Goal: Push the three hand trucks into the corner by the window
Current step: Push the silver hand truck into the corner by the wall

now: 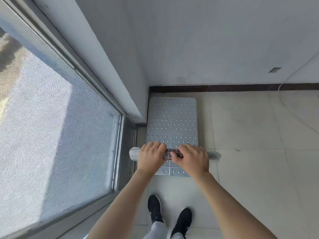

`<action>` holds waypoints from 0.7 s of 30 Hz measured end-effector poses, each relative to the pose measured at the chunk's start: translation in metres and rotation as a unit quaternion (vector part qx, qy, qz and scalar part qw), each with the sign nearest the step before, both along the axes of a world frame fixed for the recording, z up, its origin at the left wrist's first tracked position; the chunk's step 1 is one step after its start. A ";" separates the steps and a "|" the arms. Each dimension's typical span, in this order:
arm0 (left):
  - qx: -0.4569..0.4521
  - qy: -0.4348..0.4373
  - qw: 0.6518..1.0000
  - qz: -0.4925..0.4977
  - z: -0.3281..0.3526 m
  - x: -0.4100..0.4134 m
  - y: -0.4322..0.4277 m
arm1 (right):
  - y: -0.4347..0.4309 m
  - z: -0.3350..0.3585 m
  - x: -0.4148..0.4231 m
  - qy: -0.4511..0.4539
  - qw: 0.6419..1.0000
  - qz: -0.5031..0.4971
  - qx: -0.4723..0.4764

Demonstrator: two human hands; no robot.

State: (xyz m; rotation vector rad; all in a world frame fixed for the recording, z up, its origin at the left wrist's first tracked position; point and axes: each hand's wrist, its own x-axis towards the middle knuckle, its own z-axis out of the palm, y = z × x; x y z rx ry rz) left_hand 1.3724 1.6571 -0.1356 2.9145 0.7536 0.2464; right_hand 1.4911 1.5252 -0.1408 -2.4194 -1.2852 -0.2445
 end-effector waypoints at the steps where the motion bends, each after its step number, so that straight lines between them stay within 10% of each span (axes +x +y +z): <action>1: -0.001 0.001 1.000 -0.003 0.001 0.003 0.001 | 0.001 0.000 0.002 0.000 1.000 0.002 -0.003; 21: -0.024 0.016 0.999 -0.023 -0.003 0.081 0.071 | 0.071 -0.001 0.082 -0.010 1.000 0.001 -0.028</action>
